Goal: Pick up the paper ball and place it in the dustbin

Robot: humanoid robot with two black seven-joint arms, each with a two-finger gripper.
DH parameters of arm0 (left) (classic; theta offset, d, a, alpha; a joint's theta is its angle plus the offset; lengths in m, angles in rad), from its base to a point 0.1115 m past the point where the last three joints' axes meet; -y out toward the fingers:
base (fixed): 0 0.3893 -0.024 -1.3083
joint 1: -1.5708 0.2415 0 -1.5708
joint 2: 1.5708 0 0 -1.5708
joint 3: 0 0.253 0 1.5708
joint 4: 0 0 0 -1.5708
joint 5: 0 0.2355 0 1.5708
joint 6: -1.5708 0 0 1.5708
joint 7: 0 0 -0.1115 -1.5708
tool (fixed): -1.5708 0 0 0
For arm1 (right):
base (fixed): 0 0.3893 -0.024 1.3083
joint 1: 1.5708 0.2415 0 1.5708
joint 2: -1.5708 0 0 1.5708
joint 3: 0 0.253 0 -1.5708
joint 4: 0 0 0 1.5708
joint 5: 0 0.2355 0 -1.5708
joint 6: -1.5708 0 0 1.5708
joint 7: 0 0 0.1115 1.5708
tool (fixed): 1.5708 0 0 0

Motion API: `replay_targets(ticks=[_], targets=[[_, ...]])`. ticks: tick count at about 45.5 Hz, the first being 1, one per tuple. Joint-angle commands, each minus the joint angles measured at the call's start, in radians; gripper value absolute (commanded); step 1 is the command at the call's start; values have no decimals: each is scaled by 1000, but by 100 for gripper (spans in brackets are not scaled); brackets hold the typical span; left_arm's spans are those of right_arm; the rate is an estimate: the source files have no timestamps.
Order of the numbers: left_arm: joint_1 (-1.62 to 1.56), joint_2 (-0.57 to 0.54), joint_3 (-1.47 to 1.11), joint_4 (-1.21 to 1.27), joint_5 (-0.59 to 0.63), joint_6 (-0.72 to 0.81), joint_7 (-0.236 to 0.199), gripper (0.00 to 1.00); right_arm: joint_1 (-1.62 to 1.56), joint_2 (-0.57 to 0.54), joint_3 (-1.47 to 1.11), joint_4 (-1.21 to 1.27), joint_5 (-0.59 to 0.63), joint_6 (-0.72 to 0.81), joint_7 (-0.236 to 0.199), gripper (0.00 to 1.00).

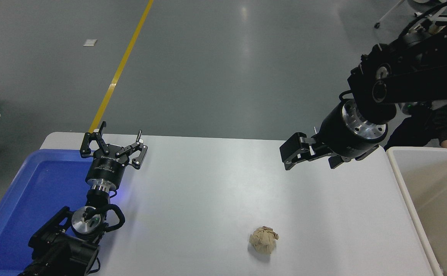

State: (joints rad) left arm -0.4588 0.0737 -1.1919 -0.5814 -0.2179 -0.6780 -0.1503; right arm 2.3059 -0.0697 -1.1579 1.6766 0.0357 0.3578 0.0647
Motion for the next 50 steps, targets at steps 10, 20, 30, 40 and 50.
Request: replay_targets(ticks=[10,20,30,40,50], targets=[[0,0,0,0,0,0,0,99,-299,70,113,-31,7,-286,0,100],[0,0,0,0,0,0,0,99,-463,70,127,-110,4,-381,-2,100],[0,0,0,0,0,0,0,99,-575,70,136,-166,-2,-433,0,100],[0,0,0,0,0,0,0,99,-692,70,227,-215,-5,-503,0,100],[0,0,0,0,0,0,0,99,-781,70,282,-219,-14,-589,0,100]])
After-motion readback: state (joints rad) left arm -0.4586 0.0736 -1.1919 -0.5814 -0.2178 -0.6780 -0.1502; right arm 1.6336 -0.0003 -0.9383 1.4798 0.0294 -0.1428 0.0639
